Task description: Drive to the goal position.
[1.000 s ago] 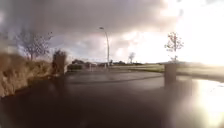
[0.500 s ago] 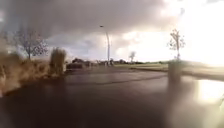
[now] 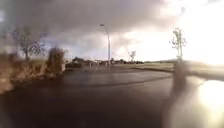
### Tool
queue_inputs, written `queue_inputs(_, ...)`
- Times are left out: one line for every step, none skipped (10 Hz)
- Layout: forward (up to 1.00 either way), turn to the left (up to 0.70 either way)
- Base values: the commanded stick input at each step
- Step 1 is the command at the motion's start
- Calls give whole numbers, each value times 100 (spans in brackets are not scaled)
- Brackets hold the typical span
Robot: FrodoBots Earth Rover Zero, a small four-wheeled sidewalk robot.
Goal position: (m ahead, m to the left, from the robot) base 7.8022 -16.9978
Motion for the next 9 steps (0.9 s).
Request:
queue_inputs(70, 0)
queue_inputs(70, 0)
queue_inputs(70, 0)
queue_inputs(70, 0)
queue_inputs(70, 0)
queue_inputs(70, 0)
queue_inputs(70, 0)
queue_inputs(70, 0)
queue_inputs(70, 0)
